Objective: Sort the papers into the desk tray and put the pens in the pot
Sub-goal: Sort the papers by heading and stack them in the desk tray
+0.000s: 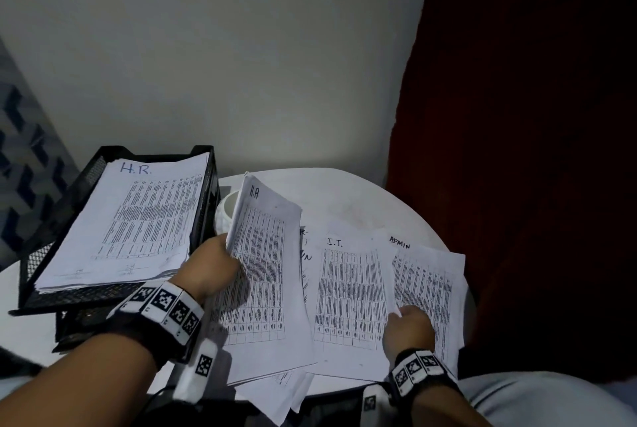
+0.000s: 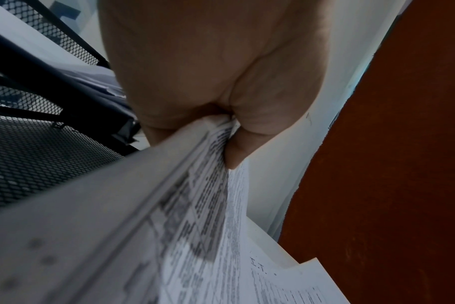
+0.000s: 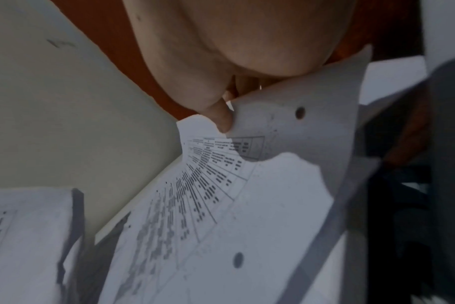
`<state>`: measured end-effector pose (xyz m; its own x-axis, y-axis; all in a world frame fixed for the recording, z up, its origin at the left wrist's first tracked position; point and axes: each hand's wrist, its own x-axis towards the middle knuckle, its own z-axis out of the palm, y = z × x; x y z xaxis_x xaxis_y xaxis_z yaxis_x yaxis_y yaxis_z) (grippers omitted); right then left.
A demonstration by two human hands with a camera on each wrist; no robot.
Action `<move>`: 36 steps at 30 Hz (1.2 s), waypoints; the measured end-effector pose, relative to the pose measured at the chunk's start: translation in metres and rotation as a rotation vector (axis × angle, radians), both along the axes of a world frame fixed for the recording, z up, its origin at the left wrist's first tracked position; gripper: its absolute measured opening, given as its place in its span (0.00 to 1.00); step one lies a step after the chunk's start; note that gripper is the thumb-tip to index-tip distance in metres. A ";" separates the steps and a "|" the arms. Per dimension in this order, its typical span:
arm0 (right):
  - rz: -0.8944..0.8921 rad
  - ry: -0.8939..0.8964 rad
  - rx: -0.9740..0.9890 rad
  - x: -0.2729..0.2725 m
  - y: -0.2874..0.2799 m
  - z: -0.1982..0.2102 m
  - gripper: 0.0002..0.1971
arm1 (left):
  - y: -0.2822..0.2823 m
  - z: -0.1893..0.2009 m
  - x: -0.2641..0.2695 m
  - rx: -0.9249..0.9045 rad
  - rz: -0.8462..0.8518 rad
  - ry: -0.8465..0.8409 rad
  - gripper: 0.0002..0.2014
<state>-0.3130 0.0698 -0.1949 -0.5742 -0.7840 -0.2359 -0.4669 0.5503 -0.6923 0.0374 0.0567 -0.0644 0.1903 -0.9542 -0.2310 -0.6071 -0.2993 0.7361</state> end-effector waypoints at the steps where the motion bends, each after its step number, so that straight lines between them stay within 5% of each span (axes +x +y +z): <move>1: -0.008 0.003 -0.033 -0.001 -0.003 0.006 0.07 | 0.000 0.002 0.001 -0.003 0.002 0.004 0.12; 9: -0.034 -0.227 -0.412 0.003 -0.034 0.086 0.14 | 0.004 0.018 0.005 -0.047 0.020 0.038 0.12; 14: -0.018 -0.437 -0.477 0.006 -0.032 0.130 0.10 | 0.006 0.027 -0.006 -0.083 0.027 0.104 0.13; 20: 0.064 -0.725 -0.358 0.033 -0.005 0.130 0.12 | 0.011 0.036 -0.025 -0.074 0.067 0.662 0.16; 24: 0.251 -0.815 -0.208 0.049 -0.004 0.131 0.20 | 0.013 0.042 -0.034 -0.035 0.078 0.736 0.10; 28: 0.356 -0.703 -0.241 0.051 -0.009 0.130 0.26 | 0.015 0.047 -0.041 -0.010 0.144 0.886 0.18; 33: 0.444 -0.531 -0.342 0.060 0.002 0.143 0.29 | 0.011 0.039 -0.037 -0.167 -0.039 0.507 0.05; 36: 0.446 -0.540 -0.363 0.059 0.005 0.158 0.25 | 0.007 0.039 -0.038 -0.248 0.044 0.491 0.10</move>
